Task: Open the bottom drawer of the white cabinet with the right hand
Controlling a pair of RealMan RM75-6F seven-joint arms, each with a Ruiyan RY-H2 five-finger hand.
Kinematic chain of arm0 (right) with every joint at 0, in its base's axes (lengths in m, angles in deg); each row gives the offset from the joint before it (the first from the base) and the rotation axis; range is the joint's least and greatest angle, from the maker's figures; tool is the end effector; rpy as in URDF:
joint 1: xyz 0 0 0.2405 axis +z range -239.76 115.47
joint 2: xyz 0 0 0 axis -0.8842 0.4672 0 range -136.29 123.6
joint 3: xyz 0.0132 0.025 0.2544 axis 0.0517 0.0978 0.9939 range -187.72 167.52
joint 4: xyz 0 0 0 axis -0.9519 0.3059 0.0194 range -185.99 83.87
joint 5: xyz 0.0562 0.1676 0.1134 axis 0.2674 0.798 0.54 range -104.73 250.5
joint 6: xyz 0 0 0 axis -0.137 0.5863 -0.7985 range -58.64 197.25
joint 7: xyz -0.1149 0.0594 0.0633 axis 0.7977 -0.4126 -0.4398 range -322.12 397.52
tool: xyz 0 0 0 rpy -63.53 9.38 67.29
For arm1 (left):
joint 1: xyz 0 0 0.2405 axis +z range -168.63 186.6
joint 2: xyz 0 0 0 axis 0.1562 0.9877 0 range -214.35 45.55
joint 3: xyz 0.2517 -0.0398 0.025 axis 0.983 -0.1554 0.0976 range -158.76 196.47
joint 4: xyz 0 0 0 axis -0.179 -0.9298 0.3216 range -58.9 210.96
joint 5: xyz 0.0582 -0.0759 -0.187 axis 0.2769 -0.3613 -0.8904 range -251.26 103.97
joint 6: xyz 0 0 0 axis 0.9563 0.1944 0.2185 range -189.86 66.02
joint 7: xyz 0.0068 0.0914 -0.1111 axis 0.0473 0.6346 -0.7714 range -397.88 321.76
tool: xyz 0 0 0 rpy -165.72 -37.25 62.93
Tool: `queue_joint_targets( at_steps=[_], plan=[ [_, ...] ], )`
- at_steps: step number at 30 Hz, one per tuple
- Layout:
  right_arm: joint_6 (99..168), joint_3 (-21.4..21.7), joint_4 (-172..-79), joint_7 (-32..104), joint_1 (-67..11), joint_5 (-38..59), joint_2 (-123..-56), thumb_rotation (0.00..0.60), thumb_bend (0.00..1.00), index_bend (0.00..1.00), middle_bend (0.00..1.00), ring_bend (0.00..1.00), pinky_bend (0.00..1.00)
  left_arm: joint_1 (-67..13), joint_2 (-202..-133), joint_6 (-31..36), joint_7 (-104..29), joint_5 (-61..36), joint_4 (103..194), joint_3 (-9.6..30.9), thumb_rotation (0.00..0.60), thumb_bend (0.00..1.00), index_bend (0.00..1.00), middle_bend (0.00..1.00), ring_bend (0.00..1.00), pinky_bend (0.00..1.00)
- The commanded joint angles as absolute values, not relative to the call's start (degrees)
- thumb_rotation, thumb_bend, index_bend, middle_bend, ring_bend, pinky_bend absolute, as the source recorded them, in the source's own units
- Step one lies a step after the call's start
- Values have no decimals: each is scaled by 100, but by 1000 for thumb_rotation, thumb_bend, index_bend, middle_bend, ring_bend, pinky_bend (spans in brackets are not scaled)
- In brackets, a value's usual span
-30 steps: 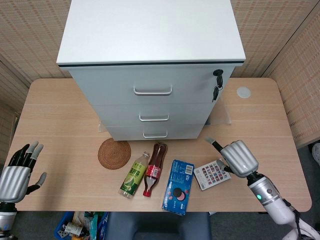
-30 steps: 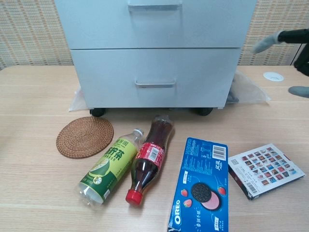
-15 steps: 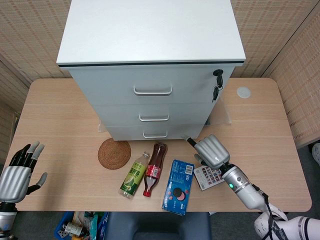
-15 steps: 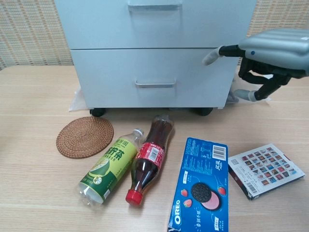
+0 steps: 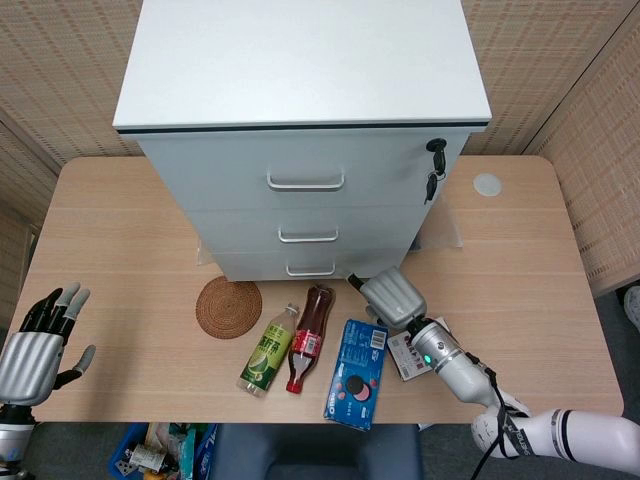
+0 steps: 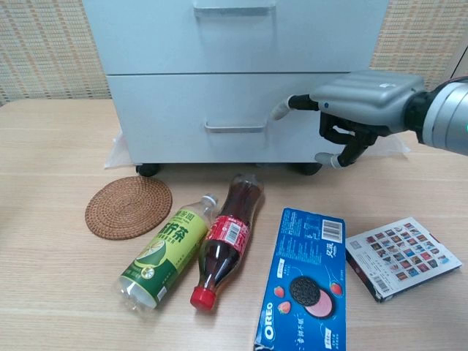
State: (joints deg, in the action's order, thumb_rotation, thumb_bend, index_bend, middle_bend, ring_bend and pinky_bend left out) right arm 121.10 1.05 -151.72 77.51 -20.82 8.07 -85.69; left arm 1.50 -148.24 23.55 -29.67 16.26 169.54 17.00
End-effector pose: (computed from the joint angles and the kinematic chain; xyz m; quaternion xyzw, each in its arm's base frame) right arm -0.1165 -0.3142 0.0138 0.8196 -0.2526 0.3175 0.4046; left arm -0.2909 0.1902 0.1534 -0.6478 -0.3193 -0.3737 0.5820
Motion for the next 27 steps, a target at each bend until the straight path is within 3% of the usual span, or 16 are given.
queue_joint_targets(
  at_steps=[1, 27],
  plan=[
    [12087, 67, -15111, 7836, -1958, 942, -8668, 600, 347, 116, 863, 901, 819, 153, -14834, 2350, -2973, 1626, 16930, 1711, 600, 339, 19, 0, 27, 126],
    [12102, -118, -14699, 7914, -1343, 1411, -8973, 600, 346, 116, 864, 901, 819, 176, -14816, 2357, -3016, 1590, 16879, 1732, 600, 339, 19, 0, 27, 126]
  ],
)
